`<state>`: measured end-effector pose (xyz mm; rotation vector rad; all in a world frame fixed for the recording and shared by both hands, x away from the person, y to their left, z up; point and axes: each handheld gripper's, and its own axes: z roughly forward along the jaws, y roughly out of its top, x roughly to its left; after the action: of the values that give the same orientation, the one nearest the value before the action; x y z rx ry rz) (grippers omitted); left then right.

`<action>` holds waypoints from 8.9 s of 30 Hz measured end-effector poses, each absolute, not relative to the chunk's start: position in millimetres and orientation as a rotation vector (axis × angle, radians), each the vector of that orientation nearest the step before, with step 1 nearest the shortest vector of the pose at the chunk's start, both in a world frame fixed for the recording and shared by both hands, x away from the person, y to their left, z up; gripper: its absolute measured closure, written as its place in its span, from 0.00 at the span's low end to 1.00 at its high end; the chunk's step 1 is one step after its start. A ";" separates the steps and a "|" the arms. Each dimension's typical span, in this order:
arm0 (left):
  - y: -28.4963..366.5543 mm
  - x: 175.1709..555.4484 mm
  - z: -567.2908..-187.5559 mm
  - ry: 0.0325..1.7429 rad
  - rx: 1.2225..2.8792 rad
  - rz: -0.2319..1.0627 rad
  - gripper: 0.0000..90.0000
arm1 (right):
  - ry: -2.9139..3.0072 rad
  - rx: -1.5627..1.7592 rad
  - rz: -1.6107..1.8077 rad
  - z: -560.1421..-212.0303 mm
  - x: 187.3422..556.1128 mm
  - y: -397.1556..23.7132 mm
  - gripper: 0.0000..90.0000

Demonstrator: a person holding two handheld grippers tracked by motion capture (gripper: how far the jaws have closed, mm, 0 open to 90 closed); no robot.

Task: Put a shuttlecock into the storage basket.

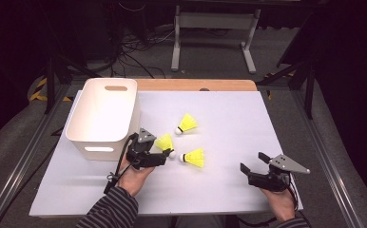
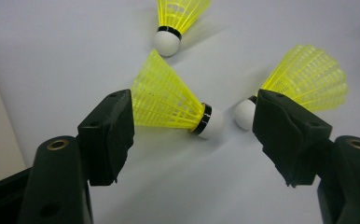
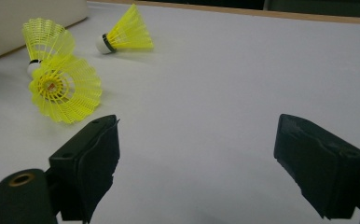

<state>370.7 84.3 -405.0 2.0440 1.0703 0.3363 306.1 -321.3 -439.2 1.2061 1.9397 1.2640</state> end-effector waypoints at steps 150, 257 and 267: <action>51.7 419.6 -392.6 1.121 2.303 0.101 0.99 | 1.963 1.193 1.263 -439.5 307.1 -320.1 0.16; 72.8 415.1 -317.7 1.019 2.275 0.190 0.99 | 1.969 1.188 1.264 -439.8 307.8 -319.1 0.16; 77.7 416.8 -313.1 1.023 2.273 0.199 0.99 | 1.970 1.187 1.264 -439.9 308.0 -319.3 0.16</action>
<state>416.8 77.7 -313.1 2.2725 1.0234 0.1992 308.0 -319.3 -439.9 1.1868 1.9701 1.2636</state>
